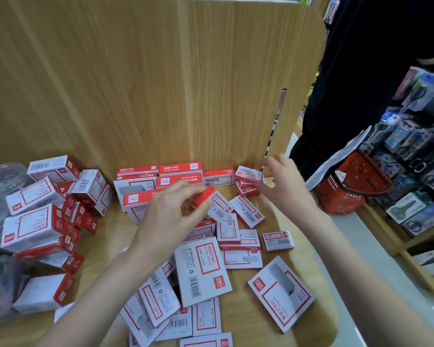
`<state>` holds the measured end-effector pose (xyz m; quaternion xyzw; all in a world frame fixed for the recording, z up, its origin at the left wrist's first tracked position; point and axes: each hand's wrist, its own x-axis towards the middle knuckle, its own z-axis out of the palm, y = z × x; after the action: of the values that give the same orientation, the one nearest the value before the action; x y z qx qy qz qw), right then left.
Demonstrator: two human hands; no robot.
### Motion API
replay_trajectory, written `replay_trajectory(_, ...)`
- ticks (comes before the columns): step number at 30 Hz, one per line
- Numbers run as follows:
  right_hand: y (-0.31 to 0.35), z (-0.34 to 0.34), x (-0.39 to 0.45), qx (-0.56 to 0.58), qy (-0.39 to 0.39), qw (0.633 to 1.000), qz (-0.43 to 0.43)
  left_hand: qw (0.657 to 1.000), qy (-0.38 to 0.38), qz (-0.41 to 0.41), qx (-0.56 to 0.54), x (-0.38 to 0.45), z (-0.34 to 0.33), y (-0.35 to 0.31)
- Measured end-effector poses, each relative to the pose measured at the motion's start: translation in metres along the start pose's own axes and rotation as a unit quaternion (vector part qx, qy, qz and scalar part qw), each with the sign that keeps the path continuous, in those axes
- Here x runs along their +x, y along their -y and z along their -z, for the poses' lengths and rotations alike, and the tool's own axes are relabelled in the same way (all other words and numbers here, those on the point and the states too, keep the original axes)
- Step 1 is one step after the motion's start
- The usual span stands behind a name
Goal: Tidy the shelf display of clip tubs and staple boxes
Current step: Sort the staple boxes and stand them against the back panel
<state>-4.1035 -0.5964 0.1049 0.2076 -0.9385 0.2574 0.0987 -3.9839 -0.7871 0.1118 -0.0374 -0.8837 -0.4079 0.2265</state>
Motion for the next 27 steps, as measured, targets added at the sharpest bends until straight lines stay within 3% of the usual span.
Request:
replay_trajectory(2, 0.003, 0.006, -0.013, -0.001, 0.013, 0.999, -0.037, 1.000, -0.019, 0.017, -0.004, -0.003, 0.003, 0.003)
replay_trajectory(5, 0.013, -0.004, -0.032, -0.065, 0.136, 0.987, -0.064, 0.998, -0.030, 0.041, -0.023, -0.006, 0.005, 0.006)
replay_trajectory(10, 0.019, -0.009, -0.034, -0.101, 0.184, 0.975, -0.069, 0.998, -0.021, 0.047, -0.033, -0.009, 0.007, 0.007)
replay_trajectory(14, 0.007, 0.016, -0.029, 0.018, 0.228, 0.967, -0.108, 0.998, -0.012, 0.047, -0.032, -0.013, 0.008, 0.010)
replay_trajectory(17, 0.004, 0.021, -0.033, 0.207, 0.200, 0.955, -0.066, 0.998, -0.010, 0.051, -0.031, -0.015, 0.008, 0.012)
replay_trajectory(19, 0.004, 0.017, -0.035, 0.271, 0.168, 0.947, -0.026, 0.998, -0.005, 0.054, -0.032, -0.015, 0.009, 0.011)
replay_trajectory(23, 0.011, 0.007, -0.036, 0.236, 0.094, 0.966, 0.042, 0.997, 0.001, 0.062, -0.034, -0.016, 0.012, 0.011)
replay_trajectory(27, 0.021, 0.002, -0.030, 0.170, 0.067, 0.982, 0.041, 0.997, -0.012, 0.063, -0.033, -0.020, 0.014, 0.014)
